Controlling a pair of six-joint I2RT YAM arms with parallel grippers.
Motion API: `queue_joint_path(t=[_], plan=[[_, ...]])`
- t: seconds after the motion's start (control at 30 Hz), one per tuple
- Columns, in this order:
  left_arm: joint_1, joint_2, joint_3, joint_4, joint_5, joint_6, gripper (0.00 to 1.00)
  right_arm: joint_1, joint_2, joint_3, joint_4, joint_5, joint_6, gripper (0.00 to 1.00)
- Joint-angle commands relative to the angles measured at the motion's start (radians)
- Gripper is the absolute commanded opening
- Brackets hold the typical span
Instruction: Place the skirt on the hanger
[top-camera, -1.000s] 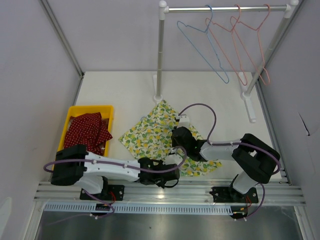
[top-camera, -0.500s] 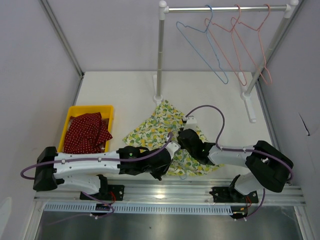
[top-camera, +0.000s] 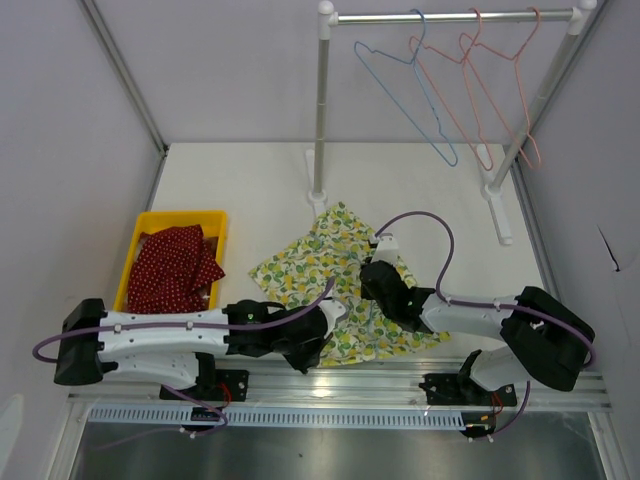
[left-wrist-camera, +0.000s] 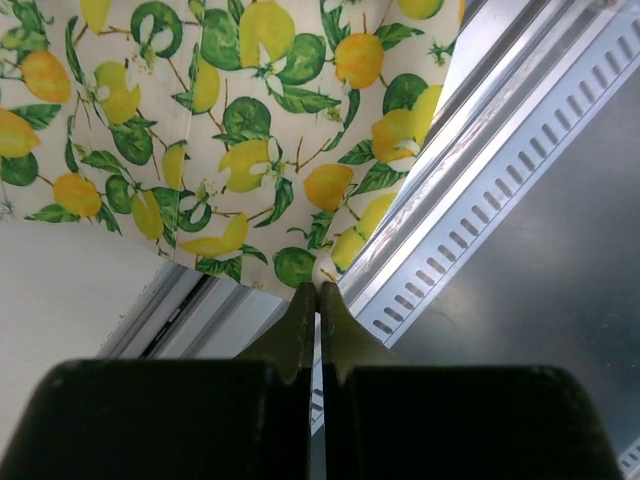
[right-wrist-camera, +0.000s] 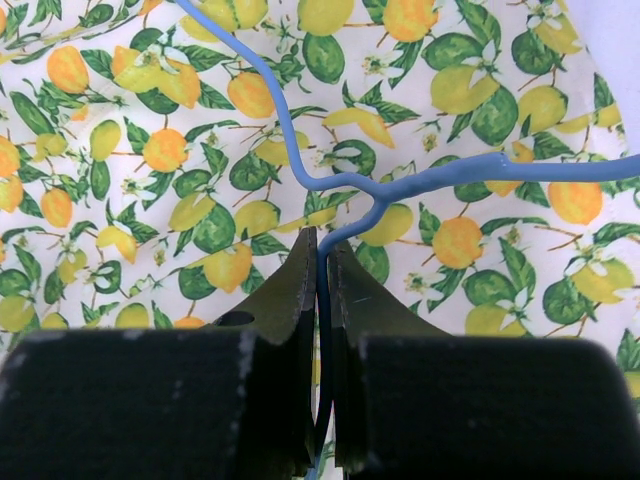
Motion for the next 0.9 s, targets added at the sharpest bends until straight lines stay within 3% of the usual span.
queue_joint_path(t=[0.0, 0.47, 0.67, 0.87], plan=[[0.002, -0.054, -0.030, 0.012, 0.063, -0.022, 0.00, -0.005, -0.018, -0.010, -0.072, 0.108, -0.036, 0.00], [0.002, -0.122, -0.146, 0.064, 0.138, -0.091, 0.00, 0.018, -0.056, 0.012, -0.102, 0.313, -0.072, 0.00], [0.000, -0.126, -0.148, 0.067, 0.132, -0.092, 0.00, 0.083, -0.058, 0.035, -0.050, 0.336, -0.154, 0.00], [0.002, -0.128, -0.123, 0.056, 0.128, -0.083, 0.01, 0.128, -0.050, 0.093, -0.104, 0.424, -0.155, 0.00]])
